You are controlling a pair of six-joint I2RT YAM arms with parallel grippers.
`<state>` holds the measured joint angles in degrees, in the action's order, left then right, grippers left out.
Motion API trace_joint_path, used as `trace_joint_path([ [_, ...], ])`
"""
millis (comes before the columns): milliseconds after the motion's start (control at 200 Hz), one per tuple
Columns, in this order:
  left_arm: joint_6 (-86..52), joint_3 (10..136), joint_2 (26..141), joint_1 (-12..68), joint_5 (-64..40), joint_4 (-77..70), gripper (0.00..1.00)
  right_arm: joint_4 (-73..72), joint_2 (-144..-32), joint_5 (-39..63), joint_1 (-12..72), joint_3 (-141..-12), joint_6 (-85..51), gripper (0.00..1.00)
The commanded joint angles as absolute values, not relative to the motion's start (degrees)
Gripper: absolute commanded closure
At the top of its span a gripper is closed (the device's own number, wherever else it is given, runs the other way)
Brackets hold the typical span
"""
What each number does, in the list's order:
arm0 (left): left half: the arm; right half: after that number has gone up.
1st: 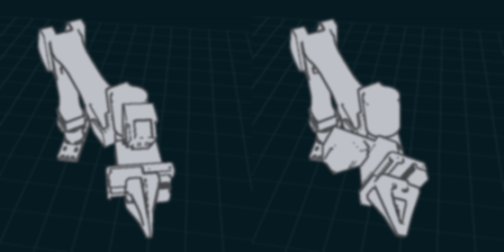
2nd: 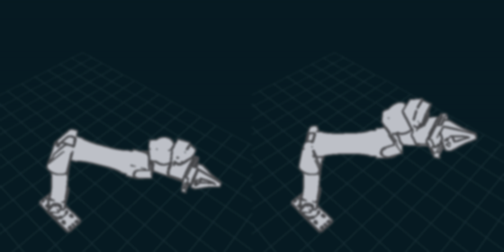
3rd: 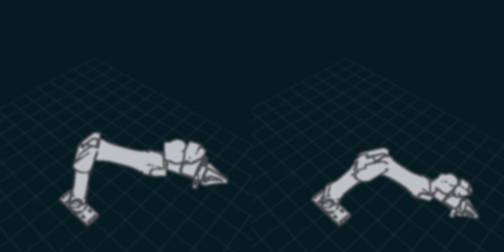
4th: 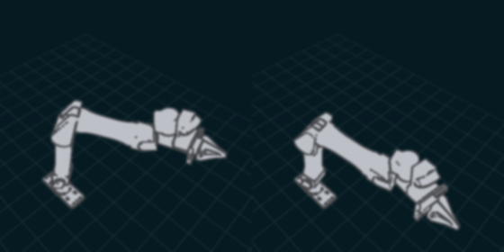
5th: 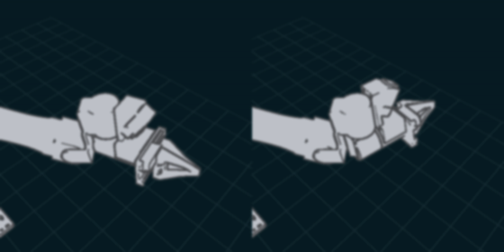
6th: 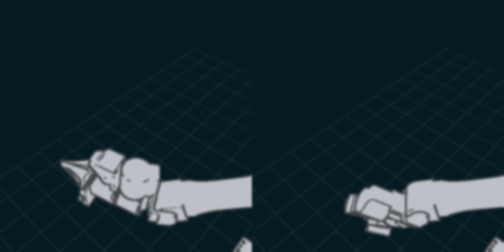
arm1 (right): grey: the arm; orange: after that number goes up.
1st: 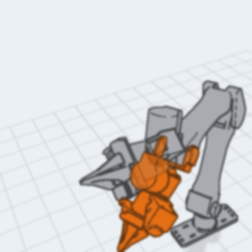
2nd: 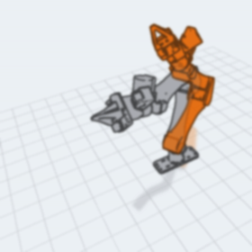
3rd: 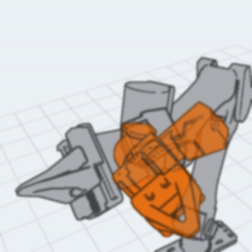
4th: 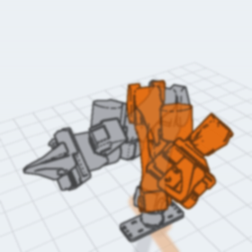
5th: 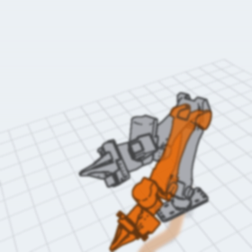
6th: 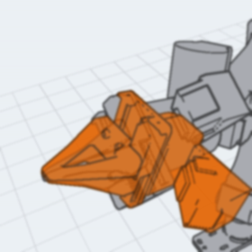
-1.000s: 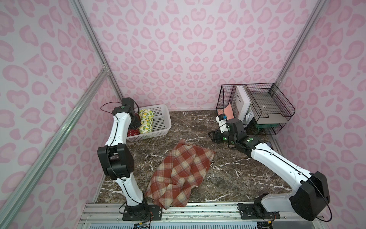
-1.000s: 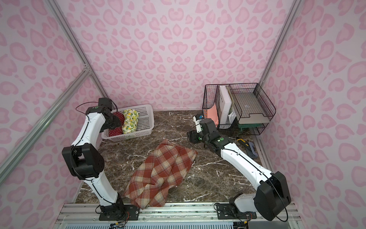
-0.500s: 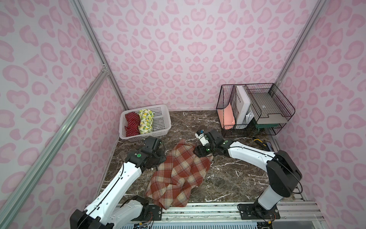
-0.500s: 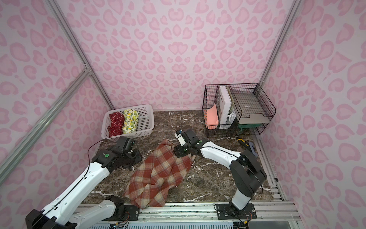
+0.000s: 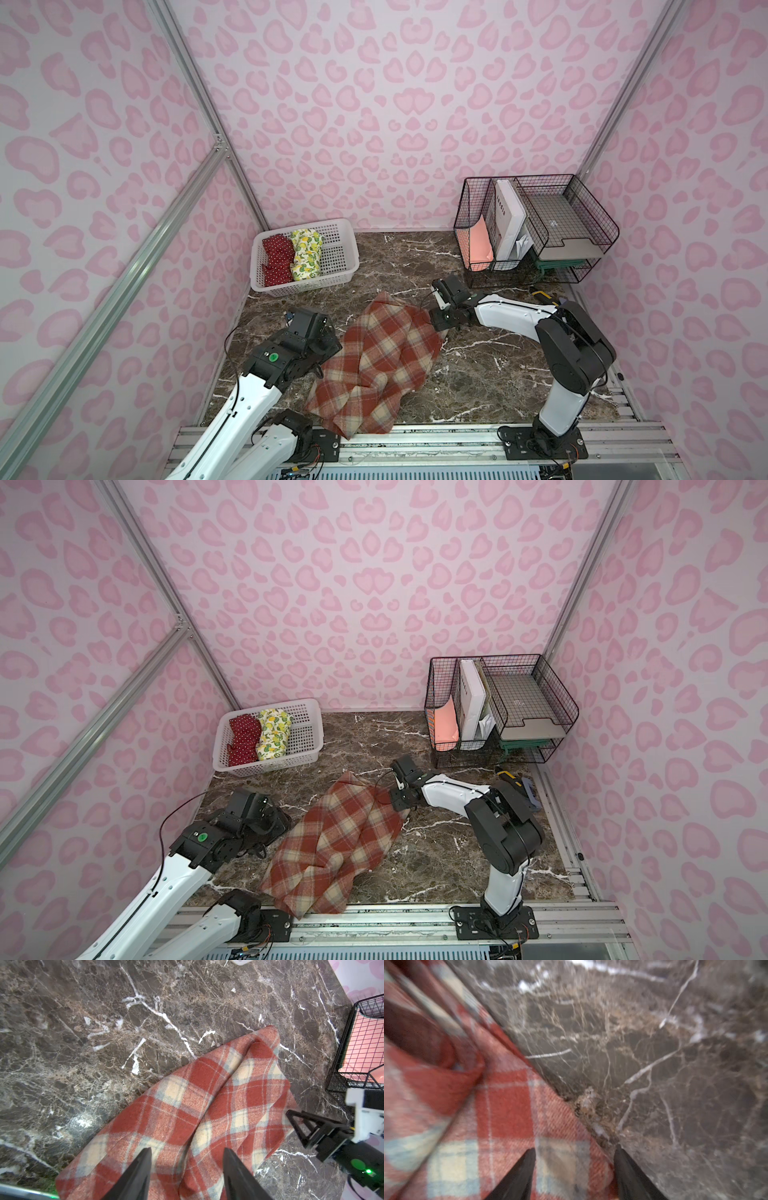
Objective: Roll up the skirts
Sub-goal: Flatten out the skirt at the center of the board.
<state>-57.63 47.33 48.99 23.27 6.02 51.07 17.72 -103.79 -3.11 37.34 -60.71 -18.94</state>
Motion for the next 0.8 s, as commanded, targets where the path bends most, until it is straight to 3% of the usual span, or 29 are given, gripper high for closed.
trace_joint_path([
  [0,-53.74,50.49,54.12,23.29,6.46,47.11,0.41,21.03,-105.42,-5.16,37.14,-60.21,-20.74,0.48],
  [55,-52.54,52.34,57.29,23.3,6.01,45.38,0.41,22.03,-105.48,-5.32,37.05,-59.19,-21.96,0.63],
  [115,-51.3,53.87,60.03,23.36,5.04,43.1,0.41,23.0,-103.29,-6.08,36.76,-57.07,-24.51,0.88],
  [160,-50.66,54.48,61.76,23.32,4.51,41.34,0.41,22.98,-100.43,-7.18,36.23,-54.51,-26.94,0.99],
  [315,-49.76,55.58,67.84,23.21,1.16,36.31,0.41,26.7,-84.97,-15.82,33.56,-44.94,-39.4,1.0],
  [430,-48.64,57.27,74.06,23.21,-2.44,35.07,0.42,31.2,-72.66,-16.14,33.19,-40.71,-48.18,1.0],
  [450,-48.45,57.65,75.23,23.21,-3.04,34.83,0.42,32.38,-70.72,-16.36,33.4,-40.28,-49.74,0.97],
  [505,-47.8,58.4,78.26,23.2,-4.84,34.44,0.42,35.02,-65.96,-16.83,34.26,-38.82,-53.05,0.68],
  [535,-47.51,58.85,79.66,23.23,-5.59,34.28,0.42,35.83,-63.72,-16.23,34.45,-37.98,-54.2,0.62],
  [680,-46.63,59.87,82.15,23.22,-7.78,34.49,0.43,41.28,-57.22,-18.63,38.49,-38.91,-60.7,0.54],
  [795,-46.75,58.37,77.88,23.23,-5.66,36.71,0.43,44.58,-59.35,-23.29,41.26,-43.68,-60.41,0.48],
])
